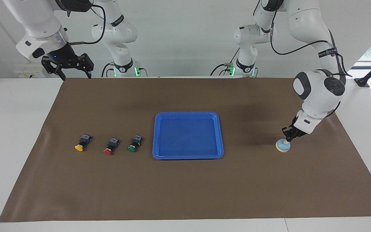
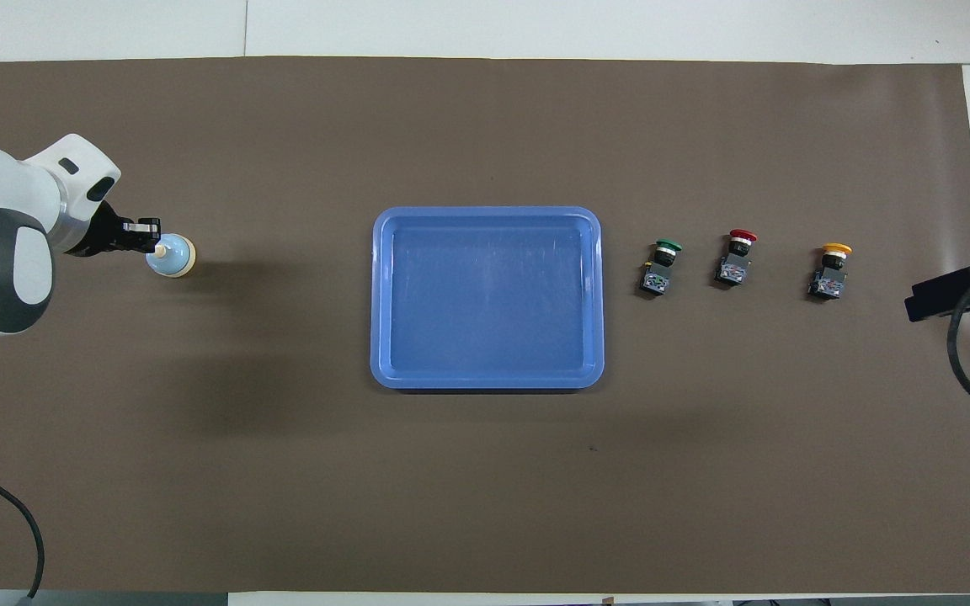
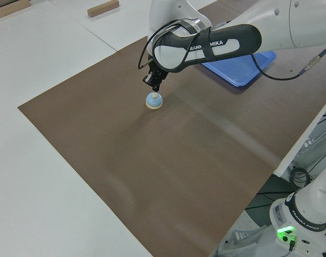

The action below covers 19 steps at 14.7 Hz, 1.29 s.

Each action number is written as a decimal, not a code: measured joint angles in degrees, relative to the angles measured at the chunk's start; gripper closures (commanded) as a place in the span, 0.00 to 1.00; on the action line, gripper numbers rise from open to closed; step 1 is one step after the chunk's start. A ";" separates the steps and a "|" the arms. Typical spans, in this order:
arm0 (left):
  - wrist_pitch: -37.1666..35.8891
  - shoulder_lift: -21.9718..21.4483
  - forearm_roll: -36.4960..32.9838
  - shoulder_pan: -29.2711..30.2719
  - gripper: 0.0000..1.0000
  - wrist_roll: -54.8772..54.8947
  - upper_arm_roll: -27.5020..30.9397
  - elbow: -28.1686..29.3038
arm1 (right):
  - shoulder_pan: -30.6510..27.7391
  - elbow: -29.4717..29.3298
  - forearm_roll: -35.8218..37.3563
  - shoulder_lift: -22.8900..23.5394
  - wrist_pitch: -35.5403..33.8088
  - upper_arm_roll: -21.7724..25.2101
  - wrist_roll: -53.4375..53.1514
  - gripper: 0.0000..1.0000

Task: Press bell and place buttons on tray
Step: 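Lower the left gripper onto the round bell to press it, then raise the left gripper off the bell back to rest, then reach the right gripper to the green-capped button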

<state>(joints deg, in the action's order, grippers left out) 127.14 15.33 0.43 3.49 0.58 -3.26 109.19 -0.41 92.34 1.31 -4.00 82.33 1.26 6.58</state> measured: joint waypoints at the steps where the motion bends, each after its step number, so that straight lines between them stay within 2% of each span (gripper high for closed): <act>1: 0.16 0.00 0.00 0.02 1.00 0.00 0.00 0.29 | 0.00 0.00 0.00 0.00 0.00 0.00 0.00 0.00; 6: 1.76 0.03 0.00 0.20 1.00 0.00 0.03 1.22 | 0.00 0.00 0.00 0.00 0.00 0.00 0.00 0.00; 10: 5.78 0.98 0.00 0.92 1.00 0.00 0.08 2.98 | 0.00 0.00 0.00 0.00 0.00 0.00 0.00 0.00; 13: 5.70 1.10 0.00 1.08 1.00 0.00 0.08 2.75 | 0.00 0.00 0.00 0.00 0.00 0.00 0.00 0.00; 16: -3.84 0.67 0.00 1.52 1.00 0.00 0.08 -3.39 | 0.06 0.01 0.00 0.00 0.00 -0.06 0.00 0.00; 19: -13.04 -4.32 0.00 2.02 1.00 0.00 0.07 -9.47 | 0.11 1.19 -0.02 -0.29 2.17 -0.59 -1.61 0.00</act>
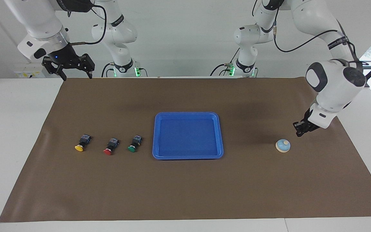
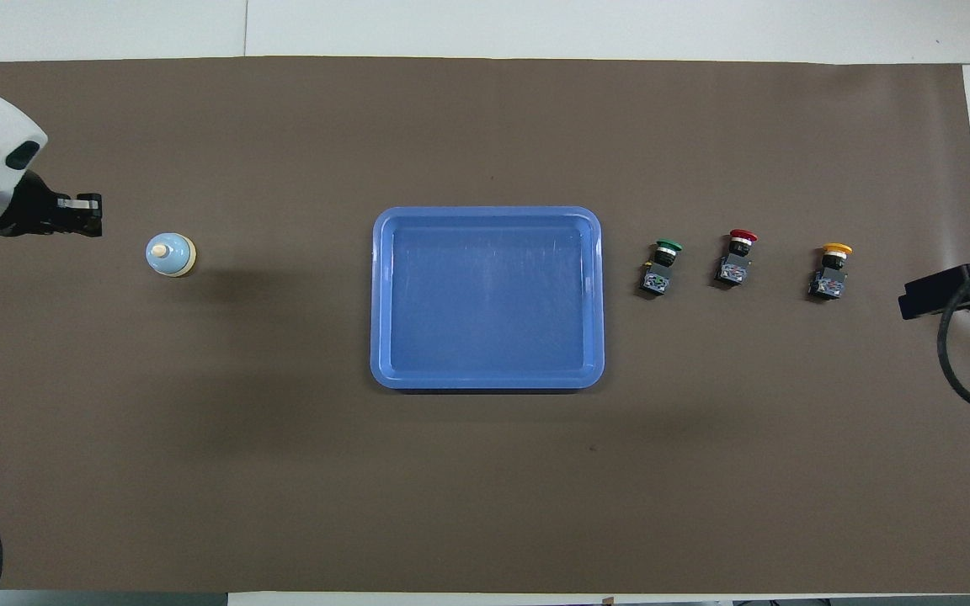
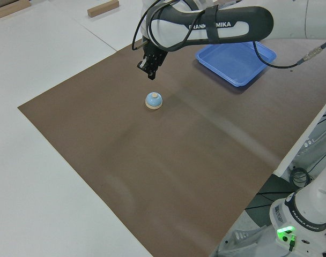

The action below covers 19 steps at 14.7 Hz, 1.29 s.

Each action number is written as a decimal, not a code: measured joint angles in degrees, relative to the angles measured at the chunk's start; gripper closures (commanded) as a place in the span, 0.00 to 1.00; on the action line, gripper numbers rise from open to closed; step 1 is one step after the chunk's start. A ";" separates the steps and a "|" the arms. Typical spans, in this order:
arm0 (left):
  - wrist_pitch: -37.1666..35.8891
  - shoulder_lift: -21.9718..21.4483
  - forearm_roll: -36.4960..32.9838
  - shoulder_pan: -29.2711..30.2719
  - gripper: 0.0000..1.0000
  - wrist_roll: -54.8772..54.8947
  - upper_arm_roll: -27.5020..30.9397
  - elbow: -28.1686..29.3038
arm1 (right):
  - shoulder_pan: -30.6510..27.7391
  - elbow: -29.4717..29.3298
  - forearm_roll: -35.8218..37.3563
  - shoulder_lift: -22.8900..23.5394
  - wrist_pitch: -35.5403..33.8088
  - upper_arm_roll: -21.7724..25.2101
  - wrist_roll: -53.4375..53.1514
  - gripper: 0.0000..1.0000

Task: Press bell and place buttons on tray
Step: 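Reach the right gripper to the green-capped button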

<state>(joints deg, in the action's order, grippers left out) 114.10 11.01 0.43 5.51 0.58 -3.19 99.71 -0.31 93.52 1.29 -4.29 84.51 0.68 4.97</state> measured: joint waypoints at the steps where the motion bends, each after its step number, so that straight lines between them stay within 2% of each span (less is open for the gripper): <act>1: -1.98 -2.50 0.00 0.03 0.87 0.00 0.00 -0.49 | 0.02 1.38 -0.01 -0.36 2.26 -0.32 -1.31 0.00; 2: -4.12 -4.99 0.00 0.03 0.65 0.00 -0.02 -0.53 | 0.14 3.03 -0.01 -0.73 4.36 -0.73 -2.37 0.00; 3: -6.40 -7.25 0.00 0.03 0.38 0.00 -0.07 -0.53 | 0.51 4.66 -0.02 -1.01 6.13 -1.09 -3.52 0.00; 4: -8.99 -9.28 0.00 0.03 0.01 0.00 -0.13 -0.50 | 1.22 6.21 -0.02 -1.16 7.89 -1.25 -5.07 0.00; 7: -15.65 -13.75 0.01 0.01 0.00 -0.04 -0.41 -0.44 | 4.46 11.33 -0.03 -1.10 14.48 -1.41 -10.66 0.00; 10: -19.22 -15.69 0.32 -0.06 0.00 -0.14 -1.17 -0.35 | 6.85 14.57 -0.03 1.04 19.98 -1.52 -16.16 0.00; 16: -19.55 -15.68 0.34 -0.66 0.00 -0.19 -1.46 0.19 | 11.93 15.05 -0.09 13.40 34.14 -1.61 -28.68 0.00; 19: -20.66 -15.69 0.34 -0.75 0.00 -0.19 -1.50 0.30 | 12.20 14.95 -0.10 17.58 38.59 -1.56 -31.19 0.00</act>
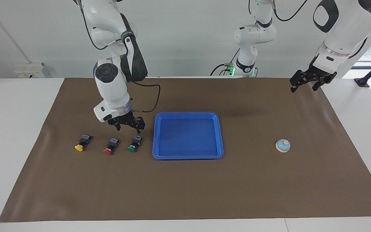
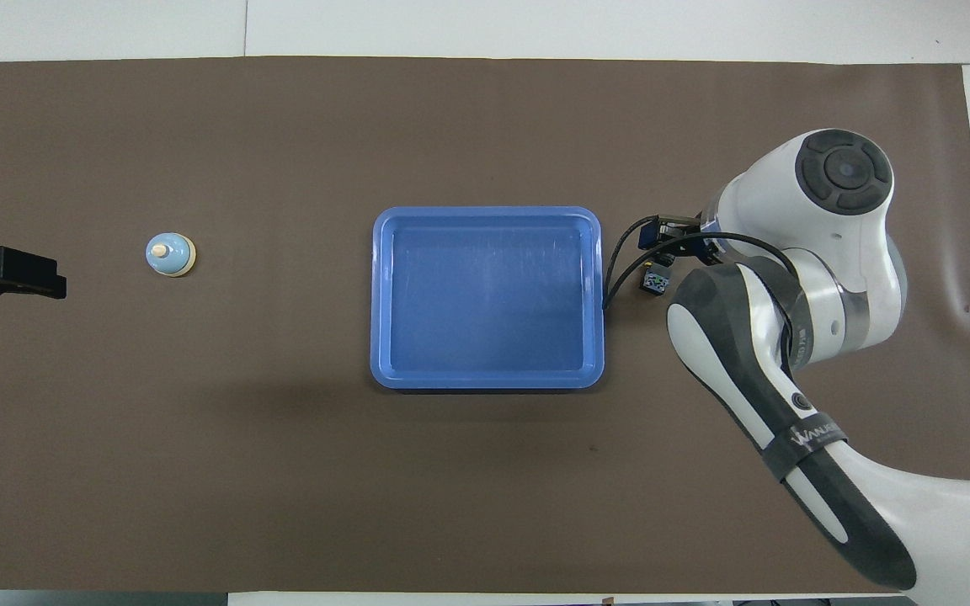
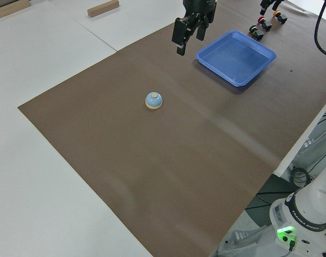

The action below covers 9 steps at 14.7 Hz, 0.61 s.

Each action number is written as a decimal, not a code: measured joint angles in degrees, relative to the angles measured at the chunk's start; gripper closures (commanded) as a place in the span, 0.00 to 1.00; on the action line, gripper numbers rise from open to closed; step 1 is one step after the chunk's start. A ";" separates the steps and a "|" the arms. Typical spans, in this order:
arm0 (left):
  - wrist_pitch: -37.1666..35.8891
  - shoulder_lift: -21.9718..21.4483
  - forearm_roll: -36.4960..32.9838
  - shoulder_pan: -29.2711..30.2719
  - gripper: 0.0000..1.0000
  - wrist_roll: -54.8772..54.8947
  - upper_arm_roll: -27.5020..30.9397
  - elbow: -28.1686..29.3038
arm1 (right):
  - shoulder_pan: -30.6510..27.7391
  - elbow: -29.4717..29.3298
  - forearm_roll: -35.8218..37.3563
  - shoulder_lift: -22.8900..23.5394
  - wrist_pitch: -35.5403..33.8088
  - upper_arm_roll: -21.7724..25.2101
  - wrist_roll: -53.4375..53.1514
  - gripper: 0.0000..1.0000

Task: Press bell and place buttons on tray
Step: 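Grasp the green-capped button with the right gripper and lift it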

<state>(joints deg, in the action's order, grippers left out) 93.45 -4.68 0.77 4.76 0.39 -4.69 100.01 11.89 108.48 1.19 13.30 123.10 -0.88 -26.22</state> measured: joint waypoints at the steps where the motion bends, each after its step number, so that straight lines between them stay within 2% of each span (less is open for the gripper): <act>1: -0.12 0.00 0.00 -0.01 0.00 0.00 -0.02 0.01 | 0.19 0.00 0.00 1.04 1.17 -0.01 -1.15 0.00; 6: -1.48 -0.02 0.00 -0.25 0.00 1.73 -0.48 0.06 | 1.25 -0.02 0.00 5.41 5.12 0.04 -3.77 0.00; 9: -2.03 -0.02 0.00 -0.71 0.00 3.73 -0.49 0.11 | 1.11 0.44 0.00 6.09 5.15 0.45 -4.17 0.00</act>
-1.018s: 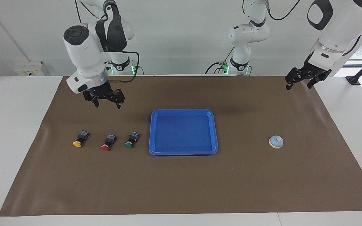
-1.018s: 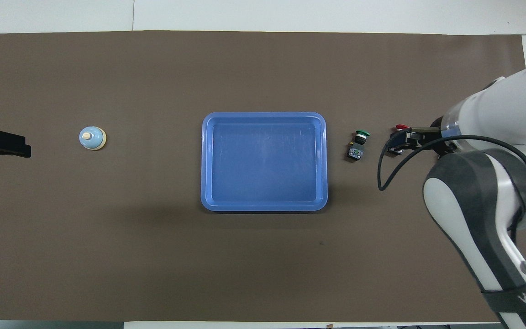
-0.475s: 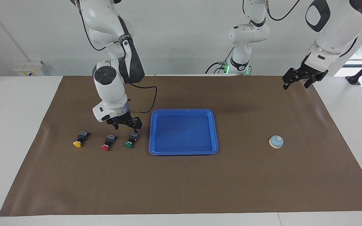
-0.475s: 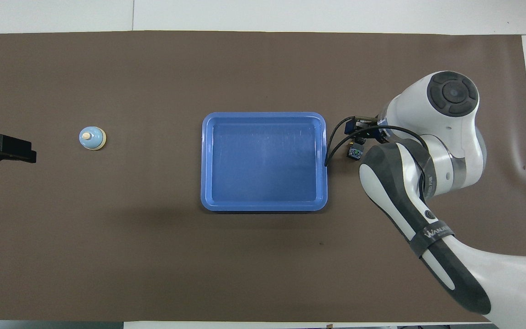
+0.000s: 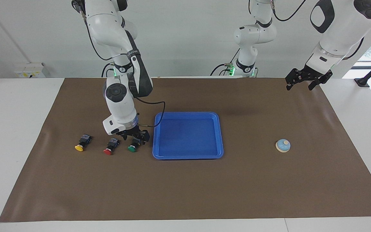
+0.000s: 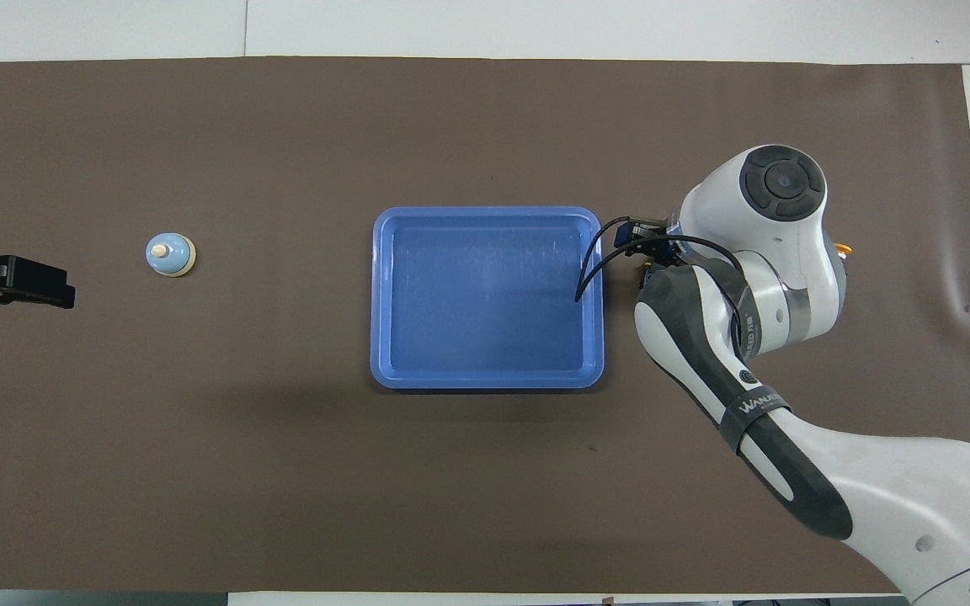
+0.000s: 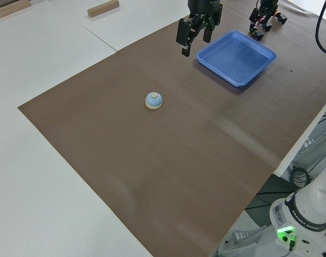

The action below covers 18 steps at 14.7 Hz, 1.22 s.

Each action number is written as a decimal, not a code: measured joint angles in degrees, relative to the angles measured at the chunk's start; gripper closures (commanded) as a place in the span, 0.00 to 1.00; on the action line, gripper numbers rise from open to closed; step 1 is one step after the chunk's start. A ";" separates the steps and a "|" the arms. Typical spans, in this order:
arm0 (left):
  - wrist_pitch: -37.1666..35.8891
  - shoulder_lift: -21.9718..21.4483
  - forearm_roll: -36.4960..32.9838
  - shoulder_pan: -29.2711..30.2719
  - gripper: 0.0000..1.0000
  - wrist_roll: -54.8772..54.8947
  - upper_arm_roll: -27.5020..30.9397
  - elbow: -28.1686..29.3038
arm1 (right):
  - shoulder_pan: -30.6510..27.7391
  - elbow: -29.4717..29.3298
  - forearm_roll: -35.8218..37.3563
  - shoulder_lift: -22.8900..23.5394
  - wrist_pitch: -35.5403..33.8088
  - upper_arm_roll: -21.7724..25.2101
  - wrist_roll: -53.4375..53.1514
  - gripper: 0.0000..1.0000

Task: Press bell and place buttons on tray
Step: 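Grasp the green-capped button with the right gripper and lift it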

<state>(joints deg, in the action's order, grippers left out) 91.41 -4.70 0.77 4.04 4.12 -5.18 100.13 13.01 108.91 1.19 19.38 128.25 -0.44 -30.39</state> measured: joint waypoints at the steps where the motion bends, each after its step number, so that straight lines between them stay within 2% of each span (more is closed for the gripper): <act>1: -0.01 -0.02 0.00 0.00 0.00 0.16 0.02 0.04 | 0.00 0.50 0.00 0.00 0.34 0.04 -0.13 0.00; 8: 0.01 -0.38 0.00 0.06 0.00 0.16 0.60 0.04 | 0.11 4.57 -0.01 0.26 5.85 -0.02 -0.87 0.01; 11: 0.01 -0.40 0.00 0.06 0.00 0.16 0.61 0.04 | 0.09 5.41 -0.01 0.31 7.27 -0.02 -0.87 0.09; 15: 0.01 -0.41 0.00 0.06 0.00 0.16 0.61 0.04 | 0.09 6.99 -0.01 0.32 8.91 -0.02 -0.87 0.39; 16: 0.01 -0.41 0.00 0.06 0.00 0.16 0.61 0.04 | 0.09 7.00 0.00 0.31 8.92 -0.01 -0.87 0.54; 18: 0.01 -0.41 0.00 0.06 0.00 0.16 0.62 0.04 | 0.09 6.91 -0.01 -0.04 8.91 -0.01 -0.87 0.75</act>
<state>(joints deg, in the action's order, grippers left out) 91.42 -5.11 0.77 4.10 4.28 -4.57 100.16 13.10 115.82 1.19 19.34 137.16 -0.45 -31.26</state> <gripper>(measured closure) 0.000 0.480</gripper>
